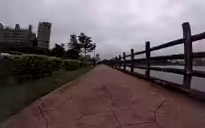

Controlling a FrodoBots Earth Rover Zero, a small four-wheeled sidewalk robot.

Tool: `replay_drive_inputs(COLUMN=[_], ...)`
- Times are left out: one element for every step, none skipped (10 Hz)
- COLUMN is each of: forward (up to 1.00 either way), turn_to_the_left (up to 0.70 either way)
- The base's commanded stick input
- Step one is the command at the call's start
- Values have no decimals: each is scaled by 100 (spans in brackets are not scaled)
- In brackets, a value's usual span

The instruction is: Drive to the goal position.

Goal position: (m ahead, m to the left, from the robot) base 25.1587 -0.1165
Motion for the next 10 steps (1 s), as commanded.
replay_drive_inputs(forward=[100, 100, 100, 100, 100, 100, 100, 100, 100, 100], turn_to_the_left=[0, 0, 0, 0, 0, 0, 0, 0, 0, 0])
